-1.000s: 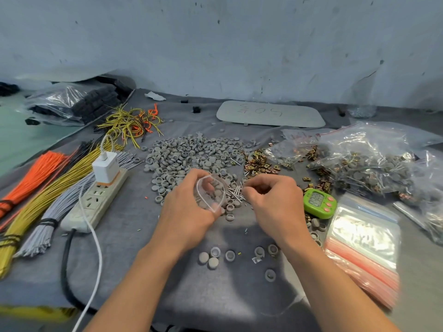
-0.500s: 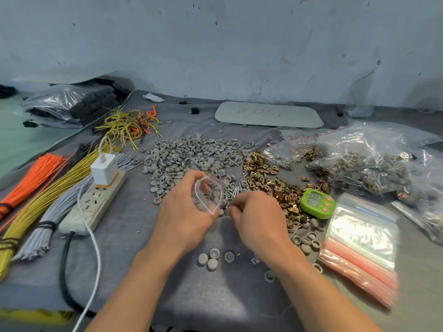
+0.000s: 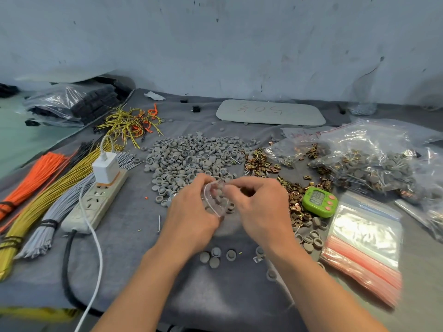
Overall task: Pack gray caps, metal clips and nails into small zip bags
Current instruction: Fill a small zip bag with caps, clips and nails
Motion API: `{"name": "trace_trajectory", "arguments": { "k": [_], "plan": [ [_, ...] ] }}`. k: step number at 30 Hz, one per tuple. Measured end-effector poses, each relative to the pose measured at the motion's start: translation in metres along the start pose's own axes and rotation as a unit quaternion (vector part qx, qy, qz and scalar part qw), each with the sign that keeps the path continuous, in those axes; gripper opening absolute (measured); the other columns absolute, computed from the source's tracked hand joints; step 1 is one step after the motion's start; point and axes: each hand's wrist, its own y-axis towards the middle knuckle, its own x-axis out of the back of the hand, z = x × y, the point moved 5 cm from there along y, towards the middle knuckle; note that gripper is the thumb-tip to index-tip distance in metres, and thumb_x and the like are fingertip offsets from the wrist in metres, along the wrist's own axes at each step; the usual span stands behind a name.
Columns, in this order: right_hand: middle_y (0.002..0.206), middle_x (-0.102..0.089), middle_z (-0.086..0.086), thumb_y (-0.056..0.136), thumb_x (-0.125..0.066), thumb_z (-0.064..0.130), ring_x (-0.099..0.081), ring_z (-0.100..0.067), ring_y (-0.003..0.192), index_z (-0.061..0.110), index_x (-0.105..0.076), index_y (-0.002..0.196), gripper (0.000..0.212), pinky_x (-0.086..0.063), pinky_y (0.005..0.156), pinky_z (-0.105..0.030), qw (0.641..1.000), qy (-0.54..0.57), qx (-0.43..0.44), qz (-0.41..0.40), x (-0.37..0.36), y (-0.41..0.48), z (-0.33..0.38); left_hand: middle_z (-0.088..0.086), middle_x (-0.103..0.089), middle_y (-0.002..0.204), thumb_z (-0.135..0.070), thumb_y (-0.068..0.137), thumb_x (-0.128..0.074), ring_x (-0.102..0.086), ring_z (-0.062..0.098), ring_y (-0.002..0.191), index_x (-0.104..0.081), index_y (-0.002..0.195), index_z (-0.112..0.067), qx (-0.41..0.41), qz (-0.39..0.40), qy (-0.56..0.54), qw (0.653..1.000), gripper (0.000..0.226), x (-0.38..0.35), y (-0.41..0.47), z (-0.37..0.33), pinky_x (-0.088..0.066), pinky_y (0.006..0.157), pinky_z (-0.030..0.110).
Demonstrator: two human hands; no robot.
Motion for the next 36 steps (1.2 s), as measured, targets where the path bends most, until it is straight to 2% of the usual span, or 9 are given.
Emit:
{"name": "trace_trajectory", "arguments": {
  "k": [3,6,10,13,17,24,31,34,36],
  "plan": [
    [0.065,-0.069,0.025,0.087,-0.08,0.025,-0.065,0.004,0.066,0.029,-0.083,0.083,0.006,-0.046,0.059,-0.013,0.996,-0.046,-0.047,-0.058,0.015,0.008,-0.01,-0.024,-0.069,0.093,-0.026,0.076,-0.085,-0.064,-0.004,0.085,-0.057,0.099,-0.041,0.022,-0.044,-0.071,0.996,0.039,0.011,0.002,0.003,-0.049,0.073,0.024],
    [0.071,-0.065,0.023,0.09,-0.078,0.024,-0.058,0.001,0.054,0.03,-0.082,0.092,0.007,-0.042,0.057,-0.013,0.987,-0.145,-0.068,0.019,0.007,0.009,-0.018,-0.031,-0.068,0.095,-0.013,0.074,-0.082,-0.063,-0.01,0.09,-0.059,0.098,-0.038,0.042,-0.101,-0.111,0.988,0.042,0.023,0.002,0.007,-0.049,0.079,0.018],
    [0.089,-0.071,0.006,0.091,-0.074,0.026,-0.065,-0.019,0.088,0.031,-0.079,0.106,0.016,-0.051,0.095,-0.039,0.96,-0.254,-0.046,0.109,-0.011,0.003,-0.019,-0.034,-0.066,0.099,-0.017,0.074,-0.081,-0.059,-0.015,0.094,-0.057,0.102,-0.039,0.045,-0.128,-0.1,0.986,0.043,0.028,0.0,0.004,-0.039,0.071,0.002],
    [0.097,-0.076,0.0,0.091,-0.072,0.026,-0.066,-0.026,0.101,0.028,-0.079,0.104,0.015,-0.046,0.102,-0.039,0.943,-0.309,-0.015,0.123,-0.02,-0.001,-0.017,-0.03,-0.067,0.096,-0.02,0.074,-0.08,-0.06,-0.01,0.091,-0.054,0.101,-0.044,0.037,-0.117,-0.083,0.989,0.045,0.026,-0.003,0.0,-0.04,0.069,0.007],
    [0.089,-0.076,0.005,0.092,-0.071,0.023,-0.068,-0.022,0.091,0.028,-0.08,0.091,0.01,-0.05,0.093,-0.035,0.956,-0.269,-0.05,0.105,-0.019,0.0,-0.02,-0.021,-0.069,0.099,-0.029,0.077,-0.081,-0.063,0.005,0.092,-0.052,0.103,-0.043,0.036,-0.088,-0.049,0.994,0.041,0.021,-0.004,-0.001,-0.049,0.077,0.033],
    [0.065,-0.062,0.02,0.09,-0.07,0.018,-0.061,-0.006,0.068,0.032,-0.07,0.071,0.023,-0.051,0.069,-0.03,0.977,-0.193,-0.075,0.052,-0.007,0.008,-0.023,-0.013,-0.064,0.101,-0.031,0.078,-0.081,-0.057,0.015,0.094,-0.048,0.102,-0.044,0.028,-0.037,0.019,0.999,0.043,0.012,-0.001,0.003,-0.039,0.072,0.03],
    [0.099,-0.076,0.004,0.09,-0.074,0.028,-0.069,-0.024,0.097,0.032,-0.079,0.102,0.014,-0.056,0.089,-0.038,0.948,-0.284,-0.047,0.132,-0.02,0.001,-0.027,-0.014,-0.064,0.098,-0.03,0.078,-0.079,-0.056,0.015,0.091,-0.046,0.1,-0.045,0.024,-0.034,0.021,0.999,0.042,0.008,0.001,0.006,-0.036,0.068,0.031],
    [0.081,-0.072,0.012,0.084,-0.082,0.027,-0.069,-0.011,0.078,0.03,-0.08,0.09,0.007,-0.059,0.077,-0.032,0.978,-0.182,-0.08,0.06,-0.009,0.006,-0.027,-0.013,-0.065,0.098,-0.031,0.078,-0.08,-0.057,0.016,0.092,-0.046,0.1,-0.044,0.026,-0.032,0.029,0.999,0.042,0.008,0.001,0.007,-0.041,0.07,0.034],
    [0.068,-0.069,0.015,0.079,-0.085,0.024,-0.064,0.0,0.061,0.033,-0.079,0.081,0.011,-0.051,0.059,-0.015,0.993,-0.087,-0.074,0.016,0.001,0.01,-0.021,-0.012,-0.064,0.097,-0.033,0.079,-0.079,-0.057,0.018,0.094,-0.046,0.101,-0.044,0.029,-0.024,0.048,0.998,0.041,0.006,0.0,0.006,-0.047,0.076,0.038]
  ]
}}
